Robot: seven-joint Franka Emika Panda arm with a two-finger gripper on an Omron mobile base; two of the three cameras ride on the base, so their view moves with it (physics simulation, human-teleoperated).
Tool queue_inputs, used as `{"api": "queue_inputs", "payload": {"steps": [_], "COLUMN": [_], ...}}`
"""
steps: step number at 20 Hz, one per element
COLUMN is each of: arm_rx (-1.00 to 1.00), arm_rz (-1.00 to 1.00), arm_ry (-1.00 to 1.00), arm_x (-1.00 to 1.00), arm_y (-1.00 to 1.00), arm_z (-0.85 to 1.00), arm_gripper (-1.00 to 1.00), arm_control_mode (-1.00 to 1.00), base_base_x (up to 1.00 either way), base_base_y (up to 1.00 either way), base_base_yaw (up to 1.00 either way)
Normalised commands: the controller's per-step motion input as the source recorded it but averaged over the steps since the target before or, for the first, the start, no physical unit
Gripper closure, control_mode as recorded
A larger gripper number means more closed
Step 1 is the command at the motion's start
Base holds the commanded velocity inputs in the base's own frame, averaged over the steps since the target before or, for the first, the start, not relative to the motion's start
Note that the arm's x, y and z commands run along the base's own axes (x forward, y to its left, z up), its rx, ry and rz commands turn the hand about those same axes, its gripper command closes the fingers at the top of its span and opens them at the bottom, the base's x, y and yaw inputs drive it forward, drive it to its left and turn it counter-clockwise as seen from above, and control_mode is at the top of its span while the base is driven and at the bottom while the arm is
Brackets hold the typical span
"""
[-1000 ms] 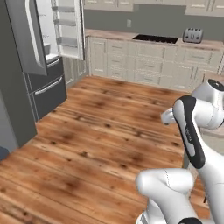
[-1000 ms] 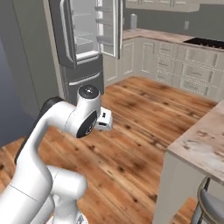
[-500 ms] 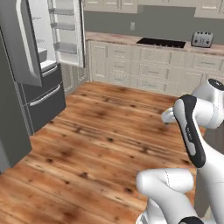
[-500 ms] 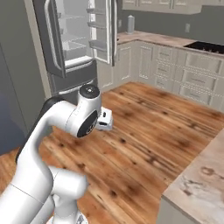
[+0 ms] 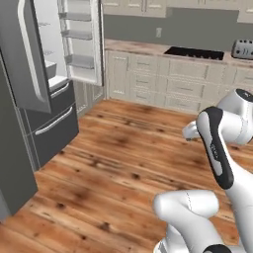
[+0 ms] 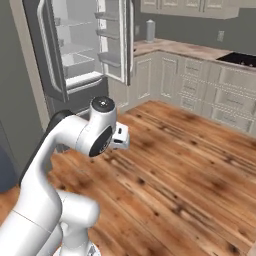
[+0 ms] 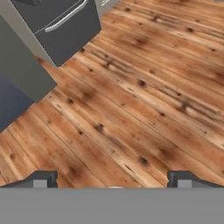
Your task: Take the cheese, chicken drumstick, and lemon from the fridge and place them on the plate on the dining counter to create an appetizer plate.
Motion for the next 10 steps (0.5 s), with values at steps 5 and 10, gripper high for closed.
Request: {"api": "queue_inputs", "payload": {"steps": [5, 10], "arm_rx": [0.00, 0.00], "arm_rz": [0.00, 0.00], "arm_ry": [0.00, 0.00], "arm_x": [0.00, 0.00], "arm_y": [0.00, 0.00], "arm_z": [0.00, 0.00], "arm_gripper": [-1.00, -1.00], "arm_control_mode": [1.00, 1.00], "base_base_x": [1.00, 0.99], "base_base_y": [0.37, 0.30], "base_base_yaw": [0.01, 0.10]}}
